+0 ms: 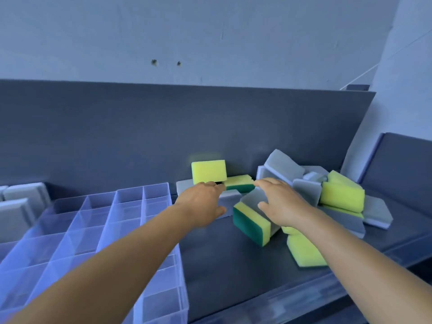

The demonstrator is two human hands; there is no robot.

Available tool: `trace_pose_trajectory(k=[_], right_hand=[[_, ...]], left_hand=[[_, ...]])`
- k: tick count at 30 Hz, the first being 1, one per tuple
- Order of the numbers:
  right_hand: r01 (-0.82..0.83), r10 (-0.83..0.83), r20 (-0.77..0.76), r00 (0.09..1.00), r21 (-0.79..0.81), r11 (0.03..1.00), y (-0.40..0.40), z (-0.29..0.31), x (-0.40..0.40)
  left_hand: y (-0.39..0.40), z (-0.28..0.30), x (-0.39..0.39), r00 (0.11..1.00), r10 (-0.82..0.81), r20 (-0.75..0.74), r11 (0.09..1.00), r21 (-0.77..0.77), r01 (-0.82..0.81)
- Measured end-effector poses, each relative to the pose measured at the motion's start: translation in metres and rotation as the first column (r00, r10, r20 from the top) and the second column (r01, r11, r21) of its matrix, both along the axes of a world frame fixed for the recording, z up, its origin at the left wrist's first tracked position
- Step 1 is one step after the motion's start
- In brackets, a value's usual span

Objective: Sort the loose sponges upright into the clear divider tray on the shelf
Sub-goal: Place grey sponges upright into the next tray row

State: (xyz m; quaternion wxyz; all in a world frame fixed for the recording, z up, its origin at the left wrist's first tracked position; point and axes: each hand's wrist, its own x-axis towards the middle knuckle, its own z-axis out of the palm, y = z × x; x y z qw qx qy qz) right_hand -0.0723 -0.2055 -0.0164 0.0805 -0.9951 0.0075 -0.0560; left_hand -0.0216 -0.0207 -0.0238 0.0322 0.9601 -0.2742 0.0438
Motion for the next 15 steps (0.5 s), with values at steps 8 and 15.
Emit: trace_pose_trajectory(k=[8,15], right_hand=[[-0.175,0.164,-0.116,0.980,-0.091,0.980,-0.023,-0.010,0.026],[-0.205,0.153,-0.252,0.956,-0.195,0.959,-0.018,-0.006,0.046]], left_hand=[[-0.021,-0.022,0.027,0.999,0.044,-0.028,0.998,0.048,-0.043],[-0.027,-0.018,0.031,0.993,0.101,-0.062,0.995,0.006,-0.101]])
